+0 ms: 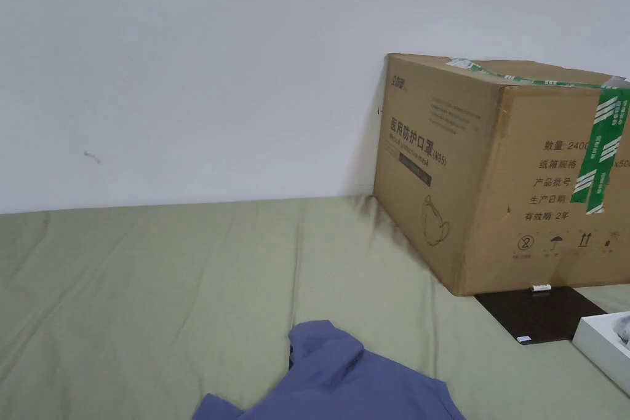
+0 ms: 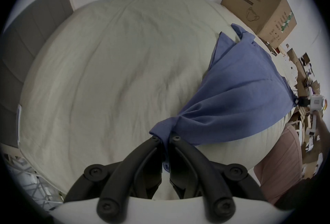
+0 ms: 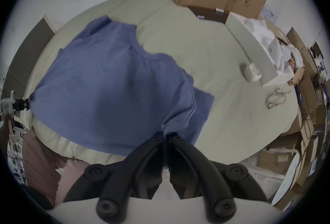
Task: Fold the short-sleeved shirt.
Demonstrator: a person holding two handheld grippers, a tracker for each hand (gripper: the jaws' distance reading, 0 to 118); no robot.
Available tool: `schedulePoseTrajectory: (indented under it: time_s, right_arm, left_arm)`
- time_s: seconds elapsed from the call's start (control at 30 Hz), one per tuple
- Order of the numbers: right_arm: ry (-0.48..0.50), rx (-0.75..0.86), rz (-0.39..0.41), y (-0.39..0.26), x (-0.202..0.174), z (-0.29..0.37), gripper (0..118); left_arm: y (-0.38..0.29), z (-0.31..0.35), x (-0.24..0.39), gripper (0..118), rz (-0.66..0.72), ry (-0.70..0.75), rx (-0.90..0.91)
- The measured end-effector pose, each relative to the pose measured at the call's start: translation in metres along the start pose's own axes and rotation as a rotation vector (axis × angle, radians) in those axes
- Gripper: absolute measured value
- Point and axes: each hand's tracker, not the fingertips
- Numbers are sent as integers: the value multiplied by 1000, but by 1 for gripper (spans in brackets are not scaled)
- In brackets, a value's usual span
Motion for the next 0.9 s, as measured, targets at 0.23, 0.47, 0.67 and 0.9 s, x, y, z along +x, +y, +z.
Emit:
schedulePoseTrajectory:
  time_s: [0.23, 0.47, 0.67, 0.9]
  right_arm:
    - [-143, -103, 2, 5, -4, 9, 96]
    - [-85, 183, -43, 5, -8, 86, 114]
    - [95, 931, -18, -24, -110, 165, 106]
    - [139, 1247, -5, -44, -198, 175, 8]
  left_arm:
    - [-14, 3, 3, 79, -54, 85, -22]
    - [-21, 79, -9, 112, -26, 122, 190]
    - [-50, 148, 42, 87, 42, -9, 758]
    - [-86, 169, 111, 0, 77, 203, 1145]
